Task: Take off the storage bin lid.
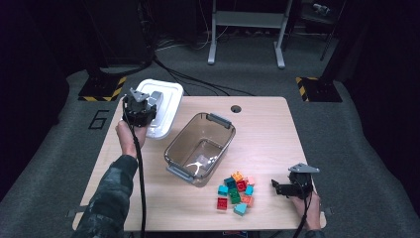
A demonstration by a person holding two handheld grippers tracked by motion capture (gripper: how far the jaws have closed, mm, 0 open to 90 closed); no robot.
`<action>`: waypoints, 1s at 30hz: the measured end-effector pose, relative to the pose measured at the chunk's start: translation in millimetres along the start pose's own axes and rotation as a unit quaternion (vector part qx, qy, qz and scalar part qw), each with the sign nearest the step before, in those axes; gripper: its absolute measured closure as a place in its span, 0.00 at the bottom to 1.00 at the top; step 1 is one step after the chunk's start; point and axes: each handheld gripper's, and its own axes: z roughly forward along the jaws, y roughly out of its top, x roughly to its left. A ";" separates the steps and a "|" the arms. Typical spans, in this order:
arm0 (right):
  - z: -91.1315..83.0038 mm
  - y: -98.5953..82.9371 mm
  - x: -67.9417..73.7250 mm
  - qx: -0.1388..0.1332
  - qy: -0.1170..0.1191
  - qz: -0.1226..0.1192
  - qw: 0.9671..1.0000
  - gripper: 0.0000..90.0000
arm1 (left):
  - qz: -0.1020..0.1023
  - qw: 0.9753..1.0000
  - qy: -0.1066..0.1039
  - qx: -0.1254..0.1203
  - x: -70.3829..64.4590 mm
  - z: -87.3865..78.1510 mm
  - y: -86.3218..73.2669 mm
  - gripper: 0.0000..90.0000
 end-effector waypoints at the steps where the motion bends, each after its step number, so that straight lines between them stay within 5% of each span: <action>1: 0.0 0.0 0.0 0.000 0.000 0.000 1.000 0.06 | 0.000 1.000 0.000 0.004 1.0 3.0 -0.7 0.75; 7: -0.1 -0.1 -0.1 0.000 -0.003 0.002 1.000 0.07 | -0.003 1.000 0.006 0.018 7.3 28.2 -10.5 0.75; 12: -0.2 -0.2 -0.7 -0.002 -0.005 0.003 1.000 0.08 | -0.031 0.999 0.008 0.024 13.7 43.7 -24.6 0.75; 20: -0.3 -0.3 -0.9 -0.003 -0.007 0.004 1.000 0.09 | -0.044 0.997 0.009 0.063 15.2 69.9 -51.8 0.75; 30: -0.8 -0.3 -0.3 -0.002 -0.009 0.010 1.000 0.09 | -0.056 0.994 0.007 0.090 14.9 87.5 -71.0 0.75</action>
